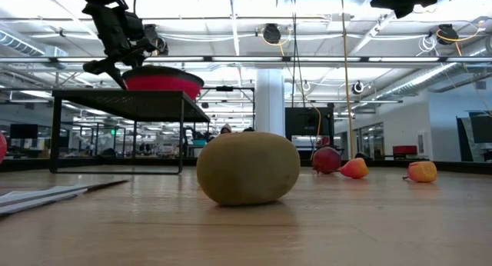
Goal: Pick & Place Fruit
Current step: Put the red strainer bowl on the shelf, then put the mango into the red strainer bowl on the shelf
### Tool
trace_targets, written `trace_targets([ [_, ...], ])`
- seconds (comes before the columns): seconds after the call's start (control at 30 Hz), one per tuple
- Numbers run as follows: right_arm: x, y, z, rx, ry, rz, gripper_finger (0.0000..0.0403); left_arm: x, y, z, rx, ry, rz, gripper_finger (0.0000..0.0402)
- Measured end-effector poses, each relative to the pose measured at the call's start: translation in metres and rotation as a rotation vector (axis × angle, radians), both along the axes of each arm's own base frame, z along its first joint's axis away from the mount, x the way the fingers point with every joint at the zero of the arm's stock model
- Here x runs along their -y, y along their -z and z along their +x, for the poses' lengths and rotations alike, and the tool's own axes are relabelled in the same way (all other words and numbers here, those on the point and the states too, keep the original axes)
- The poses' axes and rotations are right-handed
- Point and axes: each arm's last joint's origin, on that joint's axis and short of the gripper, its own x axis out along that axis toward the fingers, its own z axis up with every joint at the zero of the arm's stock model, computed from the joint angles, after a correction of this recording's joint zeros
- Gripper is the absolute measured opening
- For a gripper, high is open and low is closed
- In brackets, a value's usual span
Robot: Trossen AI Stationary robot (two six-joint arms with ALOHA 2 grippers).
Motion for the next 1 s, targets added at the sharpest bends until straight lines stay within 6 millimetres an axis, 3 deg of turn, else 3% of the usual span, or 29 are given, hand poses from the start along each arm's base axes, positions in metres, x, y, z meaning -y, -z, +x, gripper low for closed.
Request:
trace_targets([
  [0.27,0.0,0.0,0.0,0.0,0.0,0.0,0.0,0.012,-0.018,-0.017,0.031,-0.041,0.078,0.0193],
  [0.53,0.002,0.0,0.0,-0.002,0.07,-0.012,0.0,0.038,-0.039,-0.022,0.083,-0.022,0.173,0.0164],
  [0.73,0.002,0.0,0.0,-0.004,0.074,-0.017,0.0,0.069,-0.058,-0.022,0.127,0.041,0.27,0.0106],
  [0.93,0.002,0.0,0.0,-0.004,0.073,-0.018,0.0,0.102,-0.072,-0.017,0.181,0.126,0.341,0.0016],
  [1.0,0.002,0.0,0.0,-0.004,0.073,-0.017,0.0,0.111,-0.076,-0.015,0.186,0.148,0.366,0.0007],
])
